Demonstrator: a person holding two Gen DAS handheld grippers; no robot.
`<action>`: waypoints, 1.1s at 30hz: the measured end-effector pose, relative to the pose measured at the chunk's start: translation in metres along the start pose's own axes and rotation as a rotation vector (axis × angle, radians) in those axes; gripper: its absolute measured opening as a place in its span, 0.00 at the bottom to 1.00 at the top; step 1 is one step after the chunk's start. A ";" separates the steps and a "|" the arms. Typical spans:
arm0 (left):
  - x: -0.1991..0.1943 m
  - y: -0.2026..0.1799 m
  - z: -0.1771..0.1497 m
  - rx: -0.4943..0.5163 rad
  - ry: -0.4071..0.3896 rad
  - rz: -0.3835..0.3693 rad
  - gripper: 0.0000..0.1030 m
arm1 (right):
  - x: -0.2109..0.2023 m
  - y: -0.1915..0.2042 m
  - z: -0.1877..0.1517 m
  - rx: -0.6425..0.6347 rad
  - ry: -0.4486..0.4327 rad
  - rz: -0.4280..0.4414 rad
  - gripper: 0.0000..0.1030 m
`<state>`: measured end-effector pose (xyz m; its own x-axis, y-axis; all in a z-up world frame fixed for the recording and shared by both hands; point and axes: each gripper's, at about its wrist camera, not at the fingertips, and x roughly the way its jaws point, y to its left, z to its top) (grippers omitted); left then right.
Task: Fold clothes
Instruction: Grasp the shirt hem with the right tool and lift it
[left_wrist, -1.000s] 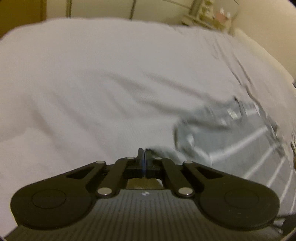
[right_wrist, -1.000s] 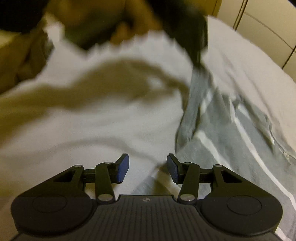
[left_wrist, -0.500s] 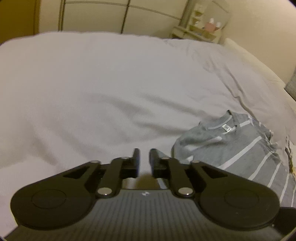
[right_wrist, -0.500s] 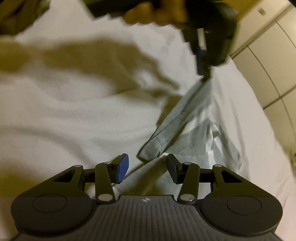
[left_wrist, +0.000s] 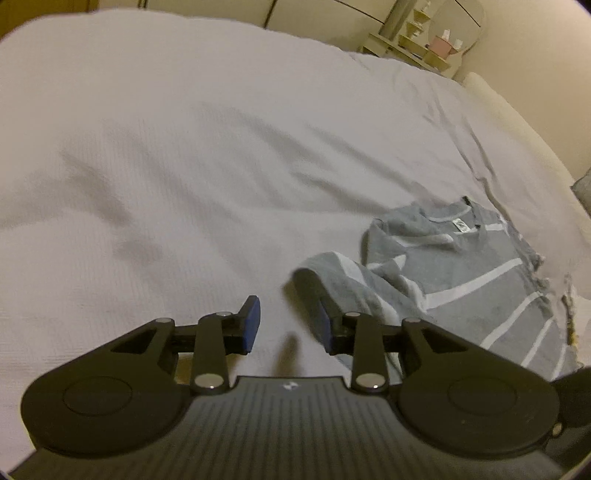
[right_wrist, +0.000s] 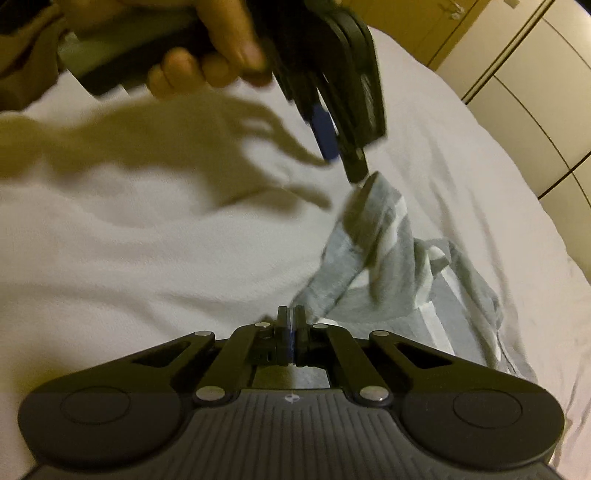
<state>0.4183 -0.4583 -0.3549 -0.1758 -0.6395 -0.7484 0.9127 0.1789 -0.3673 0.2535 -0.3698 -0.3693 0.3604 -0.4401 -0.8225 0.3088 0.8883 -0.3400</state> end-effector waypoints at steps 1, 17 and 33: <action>0.004 -0.001 0.002 -0.021 0.008 -0.027 0.26 | -0.004 0.001 -0.001 0.012 -0.003 0.010 0.00; 0.002 0.002 0.011 -0.210 -0.110 -0.150 0.00 | 0.001 0.004 -0.025 0.097 0.099 0.058 0.05; -0.025 0.012 -0.034 -0.212 -0.055 -0.155 0.00 | -0.029 -0.022 -0.017 0.241 0.049 0.050 0.21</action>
<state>0.4212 -0.4145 -0.3593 -0.2820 -0.7102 -0.6450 0.7778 0.2243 -0.5871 0.2212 -0.3742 -0.3458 0.3394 -0.3838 -0.8588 0.4946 0.8494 -0.1842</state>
